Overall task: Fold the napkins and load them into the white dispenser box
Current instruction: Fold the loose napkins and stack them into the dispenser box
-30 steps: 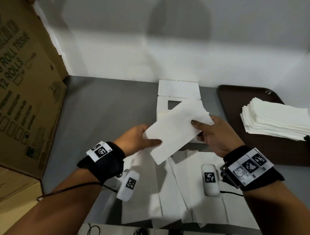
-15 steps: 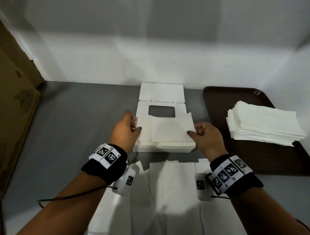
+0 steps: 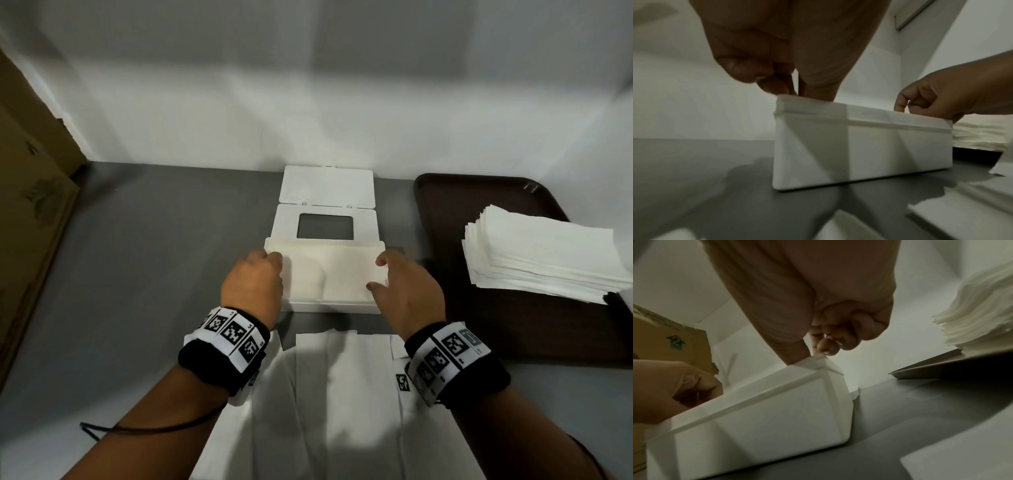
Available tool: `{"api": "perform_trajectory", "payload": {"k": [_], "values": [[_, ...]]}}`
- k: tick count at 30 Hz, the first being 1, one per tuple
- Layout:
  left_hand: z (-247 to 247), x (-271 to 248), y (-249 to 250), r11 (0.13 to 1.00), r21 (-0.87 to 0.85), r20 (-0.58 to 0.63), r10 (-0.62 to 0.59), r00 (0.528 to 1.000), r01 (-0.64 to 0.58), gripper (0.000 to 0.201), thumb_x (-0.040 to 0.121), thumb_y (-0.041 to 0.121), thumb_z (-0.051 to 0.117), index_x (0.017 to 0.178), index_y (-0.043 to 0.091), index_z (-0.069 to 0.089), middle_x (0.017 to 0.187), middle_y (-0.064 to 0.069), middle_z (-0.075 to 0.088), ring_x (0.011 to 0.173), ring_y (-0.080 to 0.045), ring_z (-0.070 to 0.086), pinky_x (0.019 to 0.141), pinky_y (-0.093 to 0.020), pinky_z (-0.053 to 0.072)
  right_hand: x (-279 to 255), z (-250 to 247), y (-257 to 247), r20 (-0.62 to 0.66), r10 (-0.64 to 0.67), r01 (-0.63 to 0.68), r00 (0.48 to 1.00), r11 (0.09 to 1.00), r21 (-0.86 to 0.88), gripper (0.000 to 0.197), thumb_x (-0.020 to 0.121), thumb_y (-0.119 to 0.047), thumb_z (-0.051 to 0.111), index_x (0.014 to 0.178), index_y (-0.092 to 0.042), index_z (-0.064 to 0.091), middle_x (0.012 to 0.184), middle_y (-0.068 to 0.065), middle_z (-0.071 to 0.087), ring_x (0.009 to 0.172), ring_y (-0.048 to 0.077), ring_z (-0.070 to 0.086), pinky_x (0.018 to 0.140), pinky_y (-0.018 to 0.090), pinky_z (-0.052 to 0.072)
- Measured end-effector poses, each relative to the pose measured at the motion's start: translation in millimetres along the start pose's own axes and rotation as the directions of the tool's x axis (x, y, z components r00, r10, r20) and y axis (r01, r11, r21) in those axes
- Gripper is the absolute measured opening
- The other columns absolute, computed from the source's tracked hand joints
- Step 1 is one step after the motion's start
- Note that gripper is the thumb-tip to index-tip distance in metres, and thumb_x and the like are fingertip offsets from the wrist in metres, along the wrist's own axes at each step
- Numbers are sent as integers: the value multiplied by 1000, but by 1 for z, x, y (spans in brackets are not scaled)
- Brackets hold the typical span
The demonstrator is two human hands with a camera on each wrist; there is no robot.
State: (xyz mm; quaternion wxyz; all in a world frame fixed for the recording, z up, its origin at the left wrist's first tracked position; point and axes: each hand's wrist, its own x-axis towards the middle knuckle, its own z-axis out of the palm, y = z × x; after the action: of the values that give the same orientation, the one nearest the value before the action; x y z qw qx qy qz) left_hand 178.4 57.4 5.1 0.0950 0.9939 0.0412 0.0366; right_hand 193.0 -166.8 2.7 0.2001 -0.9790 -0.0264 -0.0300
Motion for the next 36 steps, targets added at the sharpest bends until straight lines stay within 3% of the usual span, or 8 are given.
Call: {"api": "perform_trajectory", "payload": {"k": [6,10,14,17,22,28,32,36], "values": [[-12,-5,-14,986,-97,-43,-143,989,138,17,86,30,62,94,15,64,103,-9,53,98,-31,52,73,-35,44,-2,-10,-5,2,52,-52,999,997,55,36,86,-36,67,114,-20,52,107,-1,61,83,16,55,73,30,45],[-26,-29,-32,962,-208,-98,-198,975,175,18,87,32,59,85,15,62,93,-7,52,86,-29,54,67,-31,42,-20,-16,-22,-16,43,-39,999,977,212,28,86,-40,66,103,-23,52,77,-6,54,72,14,55,67,29,44],[-21,-62,-66,936,-258,17,-243,970,239,16,88,31,56,87,15,58,92,-4,58,79,-28,58,68,-34,48,-49,-5,-57,115,-10,-31,993,934,355,19,86,-40,66,88,-23,56,66,-6,56,64,6,53,58,21,38],[-11,-87,-92,914,-276,135,-270,953,298,18,88,35,57,93,18,58,97,-2,64,84,-26,62,71,-32,49,-71,18,-80,267,-77,-42,961,910,413,20,85,-36,68,78,-18,61,67,-10,58,64,4,53,62,21,39],[-5,-118,-117,892,-326,223,-249,943,313,30,79,35,71,96,17,54,91,-3,53,85,-27,58,69,-28,40,-98,49,-110,430,-90,-71,898,936,345,23,82,-39,71,79,-17,64,75,-9,62,73,6,57,61,15,38],[-4,-137,-130,937,-264,291,-150,945,230,66,71,41,77,126,18,52,126,-3,49,114,-24,51,97,-31,42,-117,69,-139,451,25,-142,892,963,229,32,80,-39,72,91,-11,63,85,-2,61,89,16,59,75,26,46],[0,-141,-133,947,-266,283,-99,954,178,64,74,42,75,129,20,50,131,-1,45,119,-22,46,99,-29,38,-120,72,-154,419,72,-145,905,979,146,38,80,-40,71,94,-5,63,93,6,66,92,22,61,79,31,48],[2,-143,-135,952,-262,277,-83,957,159,64,76,44,72,131,20,48,131,-1,43,122,-23,43,100,-31,38,-123,76,-162,443,105,-177,890,976,124,35,77,-43,72,77,-12,55,86,5,65,84,23,61,77,34,51]]}}
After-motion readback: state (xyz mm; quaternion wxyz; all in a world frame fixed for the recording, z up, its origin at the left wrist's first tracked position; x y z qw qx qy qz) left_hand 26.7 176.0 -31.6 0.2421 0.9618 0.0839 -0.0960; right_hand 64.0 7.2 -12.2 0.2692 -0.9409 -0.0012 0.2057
